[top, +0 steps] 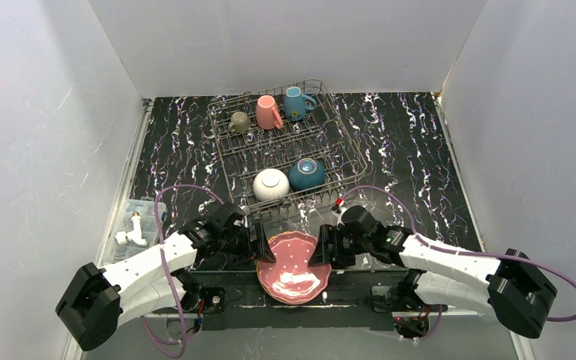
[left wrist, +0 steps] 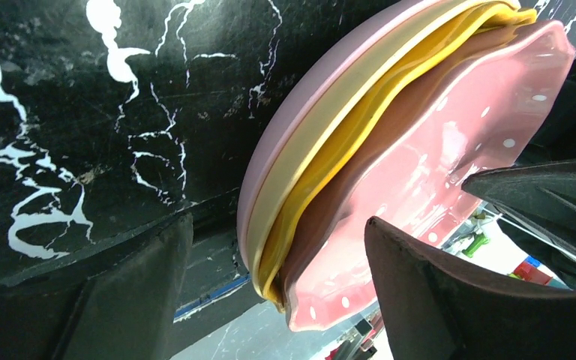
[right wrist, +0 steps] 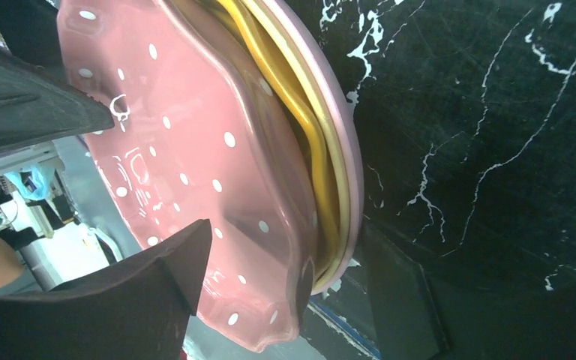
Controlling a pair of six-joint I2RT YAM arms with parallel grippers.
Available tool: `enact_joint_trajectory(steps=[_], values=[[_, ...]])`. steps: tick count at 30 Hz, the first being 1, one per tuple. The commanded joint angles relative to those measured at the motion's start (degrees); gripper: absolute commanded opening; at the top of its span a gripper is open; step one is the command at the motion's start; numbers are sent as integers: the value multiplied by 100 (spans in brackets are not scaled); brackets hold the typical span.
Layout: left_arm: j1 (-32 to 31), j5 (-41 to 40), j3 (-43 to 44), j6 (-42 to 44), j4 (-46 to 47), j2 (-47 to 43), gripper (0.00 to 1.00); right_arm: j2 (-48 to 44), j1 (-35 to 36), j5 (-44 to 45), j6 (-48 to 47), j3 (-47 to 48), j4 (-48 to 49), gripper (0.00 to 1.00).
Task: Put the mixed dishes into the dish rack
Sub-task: Move the plate to the corner of the board.
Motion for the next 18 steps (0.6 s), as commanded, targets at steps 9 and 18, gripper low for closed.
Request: enact_joint_trajectory(steps=[9,18], values=[[-85,91,-198,-284,570,135,68,60,-25,-63,372,-175,768,65],[-85,-19,-127,-353,605,21,52,71,-21,58,492,-164,908,50]])
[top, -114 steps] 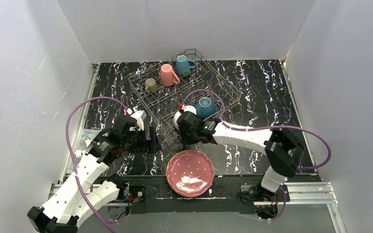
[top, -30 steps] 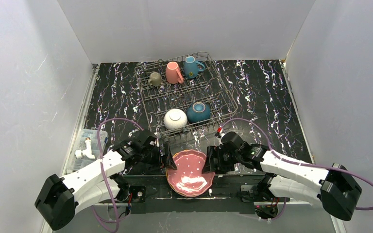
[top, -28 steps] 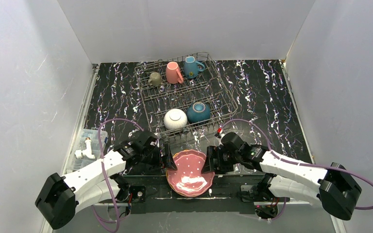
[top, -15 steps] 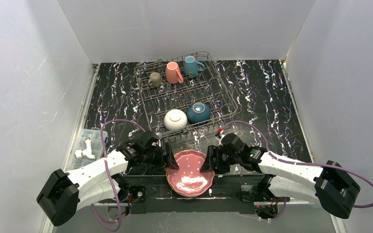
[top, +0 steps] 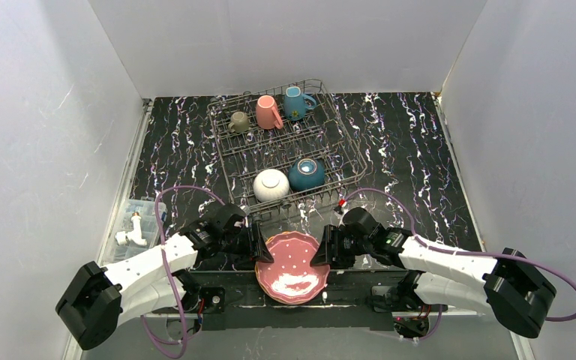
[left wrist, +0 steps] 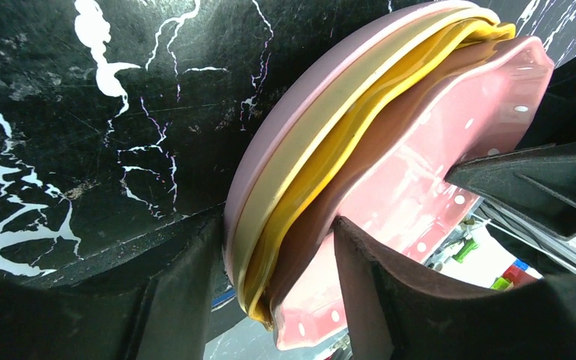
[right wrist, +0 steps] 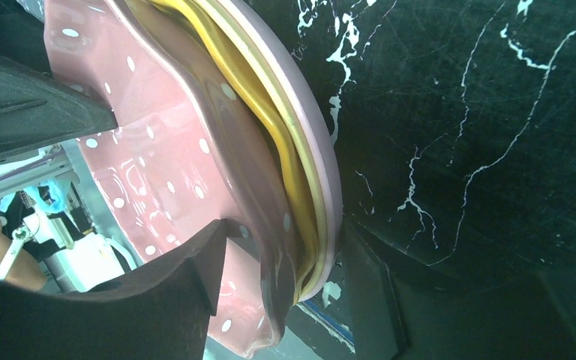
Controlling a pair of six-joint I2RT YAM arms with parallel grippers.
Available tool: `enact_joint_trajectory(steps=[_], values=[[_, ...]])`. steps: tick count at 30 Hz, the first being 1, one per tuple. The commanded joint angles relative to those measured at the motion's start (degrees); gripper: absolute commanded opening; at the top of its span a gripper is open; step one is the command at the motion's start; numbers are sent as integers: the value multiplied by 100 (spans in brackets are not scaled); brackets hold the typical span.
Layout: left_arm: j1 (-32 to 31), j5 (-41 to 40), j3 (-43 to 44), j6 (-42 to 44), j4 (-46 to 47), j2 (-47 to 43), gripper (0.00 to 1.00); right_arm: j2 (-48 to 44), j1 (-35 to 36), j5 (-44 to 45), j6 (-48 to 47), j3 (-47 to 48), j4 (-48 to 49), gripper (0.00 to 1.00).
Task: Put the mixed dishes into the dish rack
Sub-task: Move the plate to the corner of the board.
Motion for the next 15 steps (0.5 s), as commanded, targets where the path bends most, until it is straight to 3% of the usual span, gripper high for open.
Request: enact_joint_trajectory(steps=[1,15], values=[[-23,2,36,-86,128,-39,51,7,10,96,145,117,488,50],[-20,-243,647,215,32,403,44,158,-6,584,148,471,488,42]])
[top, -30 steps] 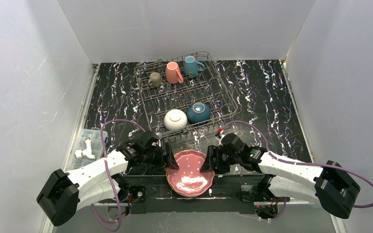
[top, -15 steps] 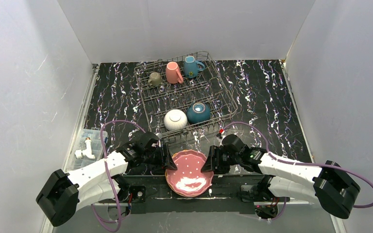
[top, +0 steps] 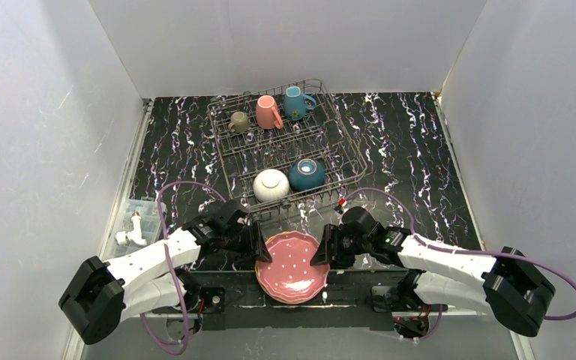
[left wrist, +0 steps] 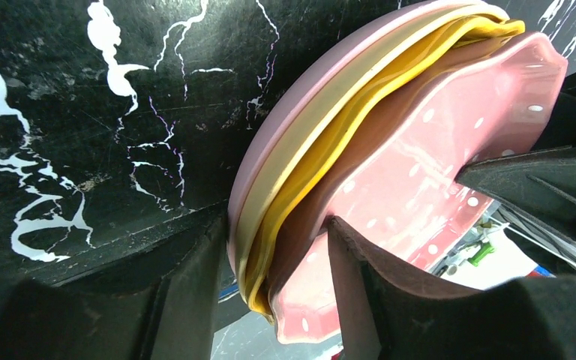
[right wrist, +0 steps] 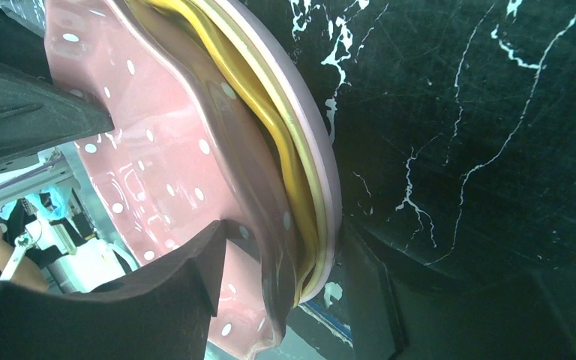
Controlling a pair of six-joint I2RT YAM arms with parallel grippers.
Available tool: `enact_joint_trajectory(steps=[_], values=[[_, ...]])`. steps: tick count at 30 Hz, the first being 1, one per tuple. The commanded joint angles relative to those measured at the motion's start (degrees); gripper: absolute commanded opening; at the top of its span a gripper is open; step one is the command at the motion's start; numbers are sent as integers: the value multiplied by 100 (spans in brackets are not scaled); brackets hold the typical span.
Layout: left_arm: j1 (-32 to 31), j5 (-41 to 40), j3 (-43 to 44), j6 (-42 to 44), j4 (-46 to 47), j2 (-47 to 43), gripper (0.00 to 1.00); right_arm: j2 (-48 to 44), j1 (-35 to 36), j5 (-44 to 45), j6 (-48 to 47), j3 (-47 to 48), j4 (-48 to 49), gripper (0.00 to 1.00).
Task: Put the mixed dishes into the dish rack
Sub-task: Move the plate to the corner of the board.
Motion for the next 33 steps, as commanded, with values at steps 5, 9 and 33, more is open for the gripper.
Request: enact_joint_trajectory(steps=[5,9,33], values=[[-12,-251,617,170,259,315,44,267,-94,545,-44,629,546,41],[-14,-325,771,249,219,452,44,336,-199,545,-144,818,465,41],[-14,-800,1333,648,-336,571,72,220,-538,798,-705,1188,-391,49]])
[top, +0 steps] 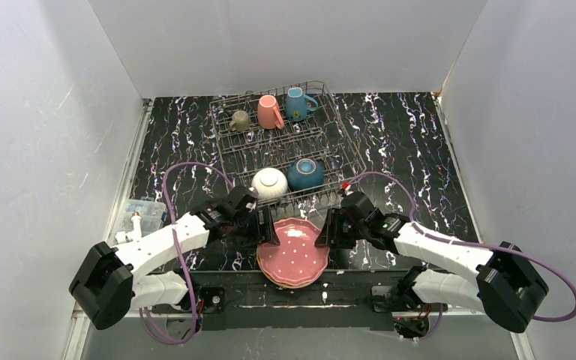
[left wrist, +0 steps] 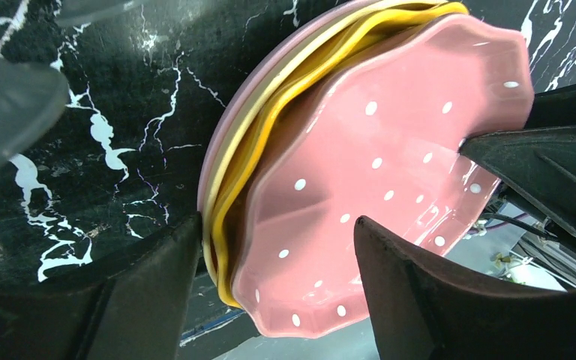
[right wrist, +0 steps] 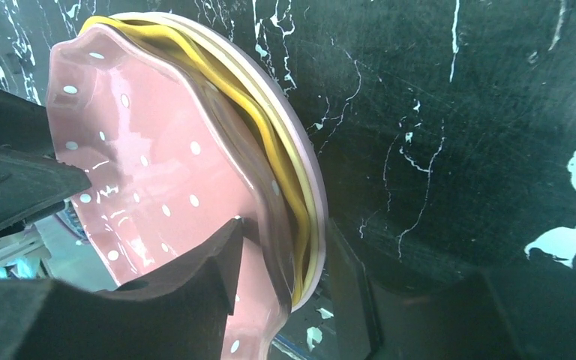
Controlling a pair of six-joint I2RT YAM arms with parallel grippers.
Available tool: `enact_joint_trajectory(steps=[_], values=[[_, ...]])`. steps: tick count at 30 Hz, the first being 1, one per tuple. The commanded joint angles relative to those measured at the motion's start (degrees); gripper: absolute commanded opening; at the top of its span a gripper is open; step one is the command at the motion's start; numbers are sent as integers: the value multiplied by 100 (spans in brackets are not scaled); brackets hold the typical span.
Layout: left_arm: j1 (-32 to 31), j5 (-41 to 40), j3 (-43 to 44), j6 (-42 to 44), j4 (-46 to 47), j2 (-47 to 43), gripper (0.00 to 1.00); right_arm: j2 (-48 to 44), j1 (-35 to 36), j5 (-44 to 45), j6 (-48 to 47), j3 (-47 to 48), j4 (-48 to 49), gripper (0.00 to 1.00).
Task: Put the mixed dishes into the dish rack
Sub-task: Move the plate to the corner of the board.
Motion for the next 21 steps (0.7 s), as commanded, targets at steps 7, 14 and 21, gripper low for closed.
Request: enact_joint_trajectory(steps=[7,14,21], values=[[-27,-346,344,249,-314,-369,75,-395,-9,460,-520,752,-641,60],[-29,-218,347,362,-565,-494,75,-336,-10,651,-965,1139,-1270,65],[-29,-135,354,501,-958,-730,73,-304,-9,671,-1101,1253,-1491,62]])
